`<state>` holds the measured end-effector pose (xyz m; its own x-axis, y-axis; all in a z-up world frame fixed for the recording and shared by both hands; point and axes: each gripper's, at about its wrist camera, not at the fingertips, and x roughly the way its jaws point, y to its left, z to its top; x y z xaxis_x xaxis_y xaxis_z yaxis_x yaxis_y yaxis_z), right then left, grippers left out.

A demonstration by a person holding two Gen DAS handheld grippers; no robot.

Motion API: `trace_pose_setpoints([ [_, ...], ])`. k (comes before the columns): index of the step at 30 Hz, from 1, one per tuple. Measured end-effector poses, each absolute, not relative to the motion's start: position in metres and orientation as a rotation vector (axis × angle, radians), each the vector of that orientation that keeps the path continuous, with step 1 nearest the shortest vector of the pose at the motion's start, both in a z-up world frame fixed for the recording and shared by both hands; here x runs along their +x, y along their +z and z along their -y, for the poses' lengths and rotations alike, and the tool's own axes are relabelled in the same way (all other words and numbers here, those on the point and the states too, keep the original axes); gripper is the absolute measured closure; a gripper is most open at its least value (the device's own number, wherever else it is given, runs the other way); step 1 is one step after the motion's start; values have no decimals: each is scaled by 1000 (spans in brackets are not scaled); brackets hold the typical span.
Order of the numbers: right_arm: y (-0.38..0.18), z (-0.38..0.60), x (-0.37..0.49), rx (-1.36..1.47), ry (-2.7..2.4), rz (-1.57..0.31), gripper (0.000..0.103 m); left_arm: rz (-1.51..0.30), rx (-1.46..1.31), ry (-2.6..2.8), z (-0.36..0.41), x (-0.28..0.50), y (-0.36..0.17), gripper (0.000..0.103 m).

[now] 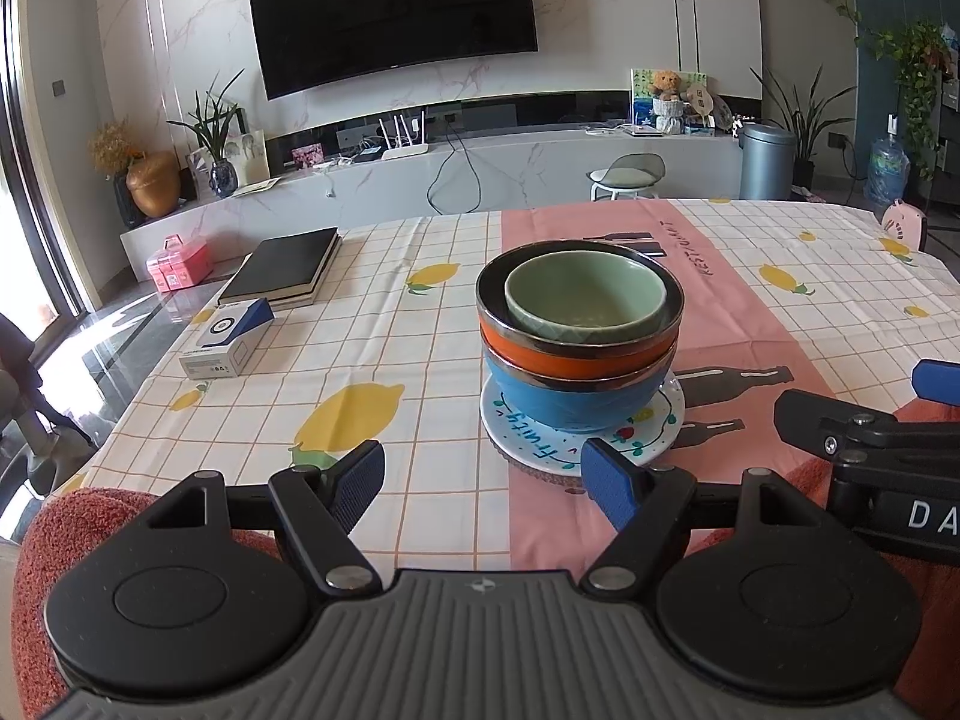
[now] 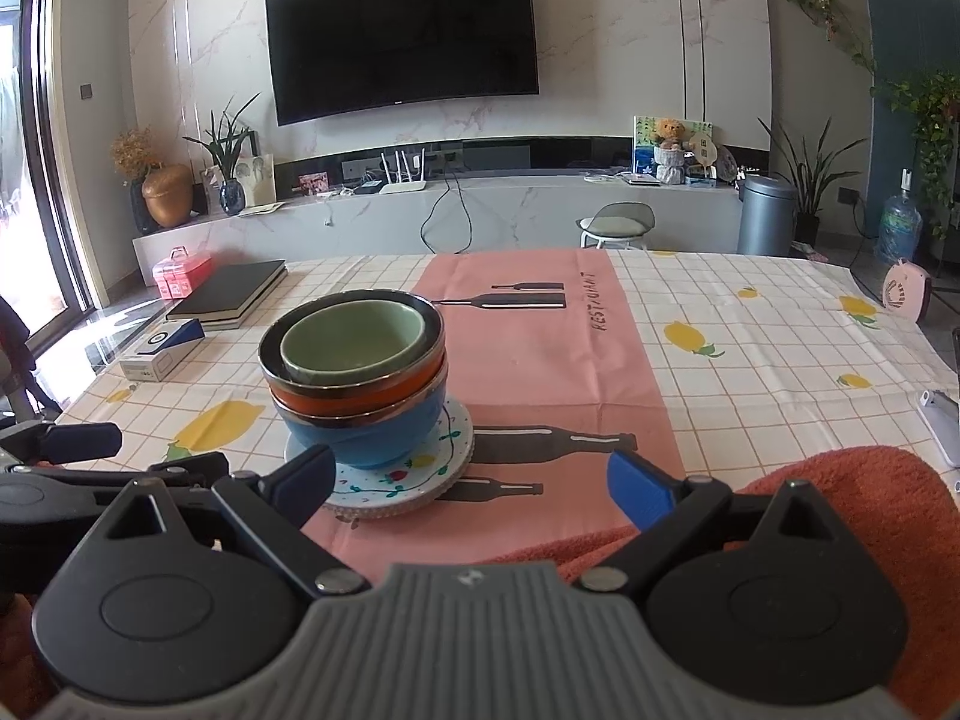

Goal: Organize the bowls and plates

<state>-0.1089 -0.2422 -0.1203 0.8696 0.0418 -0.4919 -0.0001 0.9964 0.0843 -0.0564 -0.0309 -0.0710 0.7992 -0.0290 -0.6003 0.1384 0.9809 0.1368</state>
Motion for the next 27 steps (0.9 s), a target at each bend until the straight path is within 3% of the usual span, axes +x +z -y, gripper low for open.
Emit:
trace_pose_setpoints([
  [27, -120, 240, -112, 71, 26, -513, 7, -637, 161, -79, 31, -59, -70, 15],
])
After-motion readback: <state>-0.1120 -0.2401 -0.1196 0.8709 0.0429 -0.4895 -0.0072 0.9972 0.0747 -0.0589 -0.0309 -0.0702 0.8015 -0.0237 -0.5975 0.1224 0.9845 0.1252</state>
